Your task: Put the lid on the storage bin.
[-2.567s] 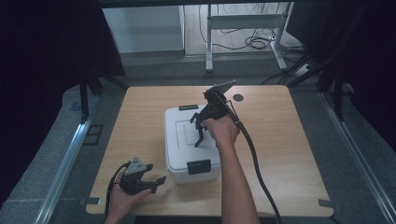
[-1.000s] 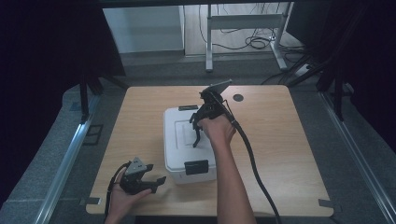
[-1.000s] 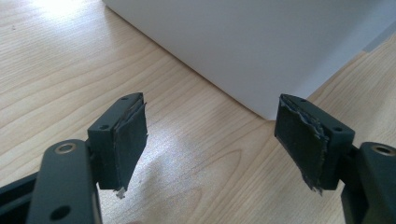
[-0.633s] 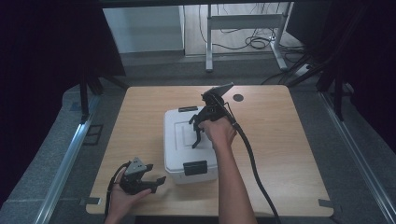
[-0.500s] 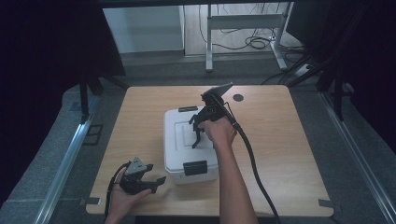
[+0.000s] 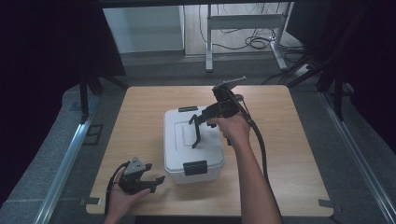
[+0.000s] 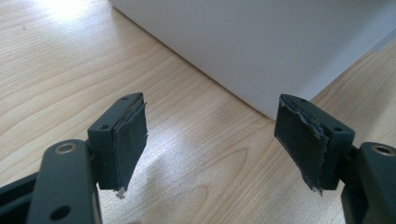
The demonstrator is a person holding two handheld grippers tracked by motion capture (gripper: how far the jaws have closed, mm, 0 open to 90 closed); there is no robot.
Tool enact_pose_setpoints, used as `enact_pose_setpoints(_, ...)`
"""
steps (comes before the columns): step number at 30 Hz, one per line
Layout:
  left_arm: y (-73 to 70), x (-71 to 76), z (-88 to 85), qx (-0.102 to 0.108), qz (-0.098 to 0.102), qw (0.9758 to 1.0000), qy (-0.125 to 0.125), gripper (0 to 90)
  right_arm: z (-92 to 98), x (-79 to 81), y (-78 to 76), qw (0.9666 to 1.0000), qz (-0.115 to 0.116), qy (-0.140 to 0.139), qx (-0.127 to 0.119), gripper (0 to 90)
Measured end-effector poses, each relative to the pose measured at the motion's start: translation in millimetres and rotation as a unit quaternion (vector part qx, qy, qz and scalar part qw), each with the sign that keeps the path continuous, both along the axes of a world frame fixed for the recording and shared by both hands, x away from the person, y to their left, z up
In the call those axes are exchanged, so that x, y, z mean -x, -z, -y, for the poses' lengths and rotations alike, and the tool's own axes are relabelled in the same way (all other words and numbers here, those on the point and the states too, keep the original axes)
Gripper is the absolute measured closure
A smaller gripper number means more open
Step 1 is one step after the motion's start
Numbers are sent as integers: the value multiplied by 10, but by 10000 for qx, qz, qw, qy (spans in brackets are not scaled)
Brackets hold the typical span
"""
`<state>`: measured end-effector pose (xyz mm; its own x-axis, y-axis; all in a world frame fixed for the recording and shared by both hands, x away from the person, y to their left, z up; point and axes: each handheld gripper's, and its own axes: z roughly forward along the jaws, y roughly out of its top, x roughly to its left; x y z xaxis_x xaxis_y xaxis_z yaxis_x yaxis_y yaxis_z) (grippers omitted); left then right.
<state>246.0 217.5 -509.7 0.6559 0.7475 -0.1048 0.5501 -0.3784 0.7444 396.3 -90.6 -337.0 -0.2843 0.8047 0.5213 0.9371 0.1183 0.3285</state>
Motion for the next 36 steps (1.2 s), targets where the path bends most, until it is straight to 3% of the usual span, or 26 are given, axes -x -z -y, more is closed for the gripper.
enact_pose_setpoints(7,-8,4,-5,-61,34,10000,-70,257,252,46,-17,9994,275,-128,-160,540)
enact_pose_setpoints(9,-8,4,-4,-78,33,9999,-79,257,364,57,-29,9990,407,-172,-51,531)
enact_pose_setpoints(16,0,1,-26,-108,32,9998,-141,257,810,113,6,9964,828,-133,-104,523)
enact_pose_setpoints(22,12,-4,-56,-111,12,9998,-183,257,1173,207,196,9932,1160,-74,-52,503)
enact_pose_setpoints(27,11,2,-63,-110,-2,9997,-201,257,1402,266,428,9920,1251,12,-166,492)
enact_pose_setpoints(36,28,-6,-67,-170,-22,9996,-210,257,1670,379,769,9902,1392,81,-58,455)
